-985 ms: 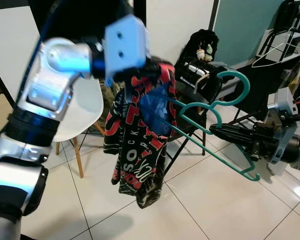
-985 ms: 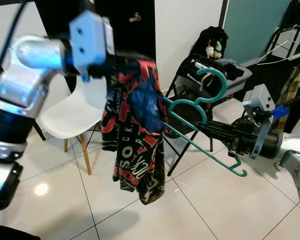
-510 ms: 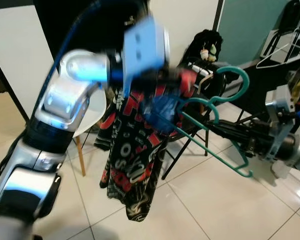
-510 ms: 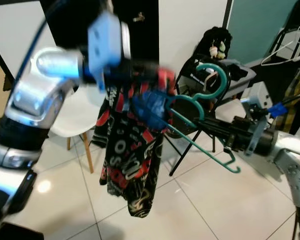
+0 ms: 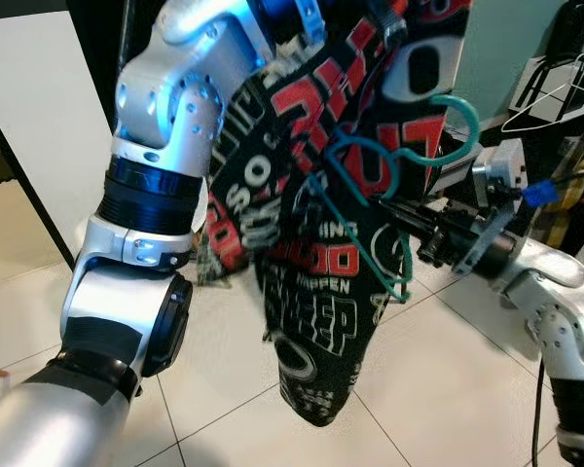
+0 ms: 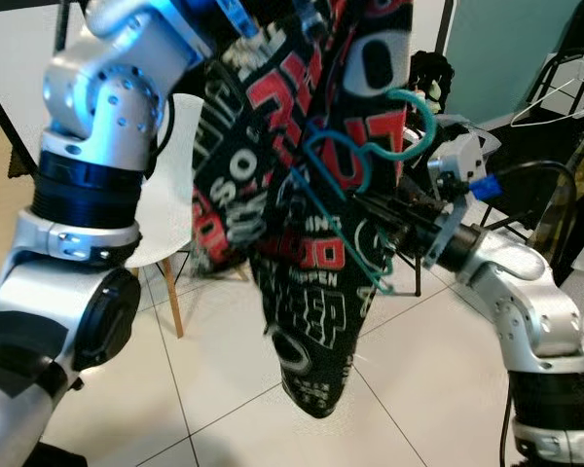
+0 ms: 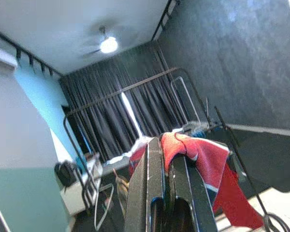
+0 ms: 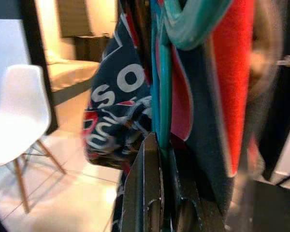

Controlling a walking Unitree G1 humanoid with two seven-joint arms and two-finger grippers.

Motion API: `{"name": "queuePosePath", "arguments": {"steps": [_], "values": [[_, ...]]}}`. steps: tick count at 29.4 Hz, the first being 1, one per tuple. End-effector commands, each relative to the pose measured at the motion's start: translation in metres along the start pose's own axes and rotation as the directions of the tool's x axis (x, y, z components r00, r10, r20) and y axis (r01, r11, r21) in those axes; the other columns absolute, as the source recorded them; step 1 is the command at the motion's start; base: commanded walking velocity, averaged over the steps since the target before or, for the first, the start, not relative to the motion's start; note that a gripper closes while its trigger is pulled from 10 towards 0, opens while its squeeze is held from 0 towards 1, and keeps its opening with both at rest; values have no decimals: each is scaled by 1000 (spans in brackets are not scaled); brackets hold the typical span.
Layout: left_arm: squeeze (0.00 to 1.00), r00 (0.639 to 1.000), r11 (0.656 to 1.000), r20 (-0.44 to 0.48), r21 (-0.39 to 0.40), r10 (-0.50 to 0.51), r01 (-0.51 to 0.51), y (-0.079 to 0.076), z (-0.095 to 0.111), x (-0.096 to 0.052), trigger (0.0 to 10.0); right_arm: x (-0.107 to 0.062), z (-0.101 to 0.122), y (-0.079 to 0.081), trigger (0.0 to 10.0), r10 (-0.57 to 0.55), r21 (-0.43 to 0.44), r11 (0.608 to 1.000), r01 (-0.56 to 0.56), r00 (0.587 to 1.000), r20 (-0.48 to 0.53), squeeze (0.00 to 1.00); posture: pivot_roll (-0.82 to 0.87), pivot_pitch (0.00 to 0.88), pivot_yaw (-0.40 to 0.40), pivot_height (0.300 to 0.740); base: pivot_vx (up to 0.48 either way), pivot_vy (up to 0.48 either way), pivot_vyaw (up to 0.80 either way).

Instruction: Hang hanger

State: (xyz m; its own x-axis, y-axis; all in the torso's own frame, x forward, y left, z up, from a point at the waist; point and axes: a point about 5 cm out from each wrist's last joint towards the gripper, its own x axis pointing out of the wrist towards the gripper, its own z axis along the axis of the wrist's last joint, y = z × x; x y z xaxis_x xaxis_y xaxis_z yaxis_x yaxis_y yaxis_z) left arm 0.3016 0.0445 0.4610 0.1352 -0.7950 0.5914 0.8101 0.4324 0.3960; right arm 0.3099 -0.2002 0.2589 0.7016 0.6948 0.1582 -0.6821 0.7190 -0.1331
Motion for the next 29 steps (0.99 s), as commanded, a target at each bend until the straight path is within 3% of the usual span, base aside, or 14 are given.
{"name": "queuePosePath", "arguments": {"steps": [1, 4, 5, 8, 9, 10, 11, 12, 15, 18, 20, 24, 28, 29], "values": [[0, 999, 1000, 41, 15, -13, 12, -2, 11, 2, 10000, 1, -7, -2, 10000, -25, 15, 1000, 25, 999, -30, 0, -58, 0, 43, 740, 0, 0, 0], [0, 1000, 1000, 8, 4, 2, -2, 0, 4, -1, 10000, 1, -4, -5, 10000, -52, 14, 999, 52, 999, -2, 0, -58, 0, 43, 740, 0, 0, 0], [0, 995, 1000, -99, -14, 0, -2, -1, -19, -12, 10000, 2, 3, -7, 10000, -87, 23, 996, 85, 994, 67, 0, -58, 0, 46, 740, 0, 0, 0], [0, 995, 1000, -99, -14, 0, -2, -1, -19, -12, 10000, 2, 3, -7, 10000, -87, 23, 996, 85, 994, 67, 0, -58, 0, 46, 740, 0, 0, 0], [0, 980, 998, -198, -53, -24, 14, -7, -44, -30, 10000, 4, 9, -10, 10000, -117, 41, 993, 113, 985, 126, 0, -51, 0, 42, 740, 0, 0, 0], [0, 950, 998, -305, -15, -70, 69, -18, -69, -49, 10000, 10, 12, -8, 10000, -121, 65, 992, 111, 978, 171, 0, -42, 0, 32, 740, 0, 0, 0], [0, 950, 998, -305, -15, -70, 69, -18, -69, -49, 10000, 10, 12, -8, 10000, -121, 65, 992, 111, 978, 171, 0, -42, 0, 32, 740, 0, 0, 0], [0, 917, 992, -383, 17, -109, 125, -28, -87, -63, 10000, 16, 14, -5, 10000, -115, 86, 991, 99, 973, 200, 0, -42, 0, 32, 740, 0, 0, 0], [0, 878, 978, -457, 69, -142, 195, -38, -103, -73, 10000, 25, 14, 1, 10000, -93, 101, 992, 72, 971, 219, 0, -41, 0, 31, 740, 0, 0, 0], [0, 863, 975, -485, 88, -138, 205, -39, -109, -74, 10000, 28, 13, 5, 10000, -77, 105, 993, 55, 972, 223, 0, -45, 0, 32, 740, 0, 0, 0], [0, 844, 967, -525, 137, -112, 214, -41, -119, -75, 10000, 37, 10, 20, 10000, -14, 114, 993, -12, 974, 225, 0, -54, 0, 34, 740, 0, 0, 0], [0, 849, 968, -517, 137, -112, 211, -42, -120, -73, 10000, 41, 8, 28, 10000, 22, 118, 992, -49, 975, 223, 0, -54, 0, 34, 740, 0, 0, 0], [0, 888, 971, -444, 132, -124, 201, -48, -111, -64, 10000, 49, 3, 40, 10000, 61, 140, 986, -93, 974, 219, 0, -57, 0, 36, 740, 0, 0, 0], [110, 908, 974, -398, 117, -133, 194, -49, -105, -61, 10000, 51, 1, 44, 10000, 71, 148, 983, -105, 974, 216, 0, -56, 0, 35, 740, 0, 0, 0]]}}
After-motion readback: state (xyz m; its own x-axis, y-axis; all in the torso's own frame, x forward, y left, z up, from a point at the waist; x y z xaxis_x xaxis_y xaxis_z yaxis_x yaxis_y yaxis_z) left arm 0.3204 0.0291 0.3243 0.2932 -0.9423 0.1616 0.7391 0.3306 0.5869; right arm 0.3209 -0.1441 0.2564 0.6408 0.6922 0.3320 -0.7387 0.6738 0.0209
